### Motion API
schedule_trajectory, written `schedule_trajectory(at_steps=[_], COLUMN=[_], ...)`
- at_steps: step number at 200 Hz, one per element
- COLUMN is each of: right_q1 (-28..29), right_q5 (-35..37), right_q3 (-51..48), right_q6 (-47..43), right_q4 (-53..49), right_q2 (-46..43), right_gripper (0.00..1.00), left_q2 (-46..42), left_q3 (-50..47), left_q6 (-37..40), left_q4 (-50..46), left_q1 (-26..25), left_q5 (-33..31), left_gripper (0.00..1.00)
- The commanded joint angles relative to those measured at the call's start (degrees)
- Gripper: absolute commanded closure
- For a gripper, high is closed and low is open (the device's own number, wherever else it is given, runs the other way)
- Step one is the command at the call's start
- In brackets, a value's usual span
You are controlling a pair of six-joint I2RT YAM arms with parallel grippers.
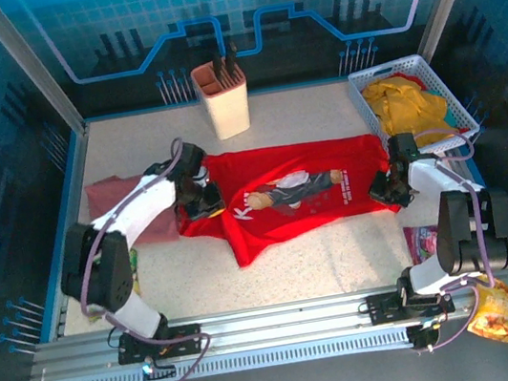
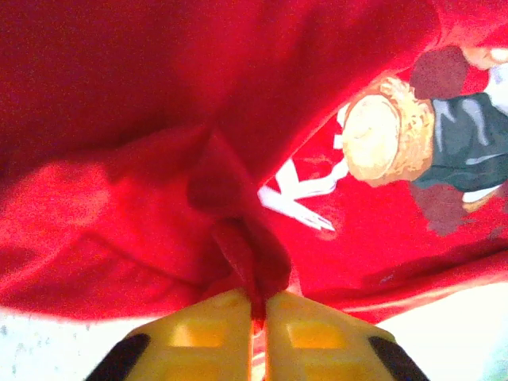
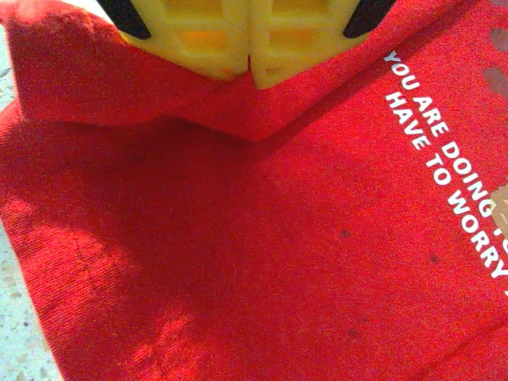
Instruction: Fold and stack the t-shirts
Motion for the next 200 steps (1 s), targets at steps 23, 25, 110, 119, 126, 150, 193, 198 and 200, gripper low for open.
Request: schedule_trajectory(at_steps=[23,25,110,119,126,150,193,198,200], right_q1=[-1.11,-1.06,-1.38,-1.86,-2.29,-4.04,-9.78,-10.64,-10.98], right_q5=[-1.36,-1.36,-2.14,-2.31,-2.26,-1.53,0.24,-0.64,-0.98], right_q3=[-0.98,-1.04,-1.42,-1.65,-1.83,-2.15,-3.85,-4.13,-4.22], right_q6=[-1.05,-1.02,-1.07,-0.91,-0.78,-0.88,-1.03,-1.15,-1.27], right_q4=[-0.02,-0.03,-0.27,-0.63,-0.85,-1.98,-3.8,-3.39,-3.33], right_q2=[-0.38,-0.36,-0.81,-1.71,-2.67,-5.98,-10.68,-10.62,-10.52], right_gripper=[1.0,1.0,0.75,0.64,0.55,0.34,0.25,0.25,0.25], left_q2=[3.96,3.67,-0.62,-0.3,-0.24,-1.49,-5.31,-5.64,-5.74], left_q3=[4.05,4.01,-2.06,-2.21,-2.32,-3.33,-5.9,-6.31,-6.42], left_q6=[3.23,3.3,4.84,4.73,4.67,4.15,4.16,4.14,4.14], left_q4=[-5.74,-5.81,0.36,0.56,0.6,0.62,0.02,0.02,0.03], left_q1=[-1.42,-1.39,0.61,0.68,0.69,0.87,2.14,2.19,2.19], left_q5=[-3.48,-3.77,-3.85,-3.92,-4.01,-4.49,-5.13,-5.15,-5.09], left_gripper=[0.54,0.53,0.57,0.62,0.68,0.85,0.95,0.96,0.96])
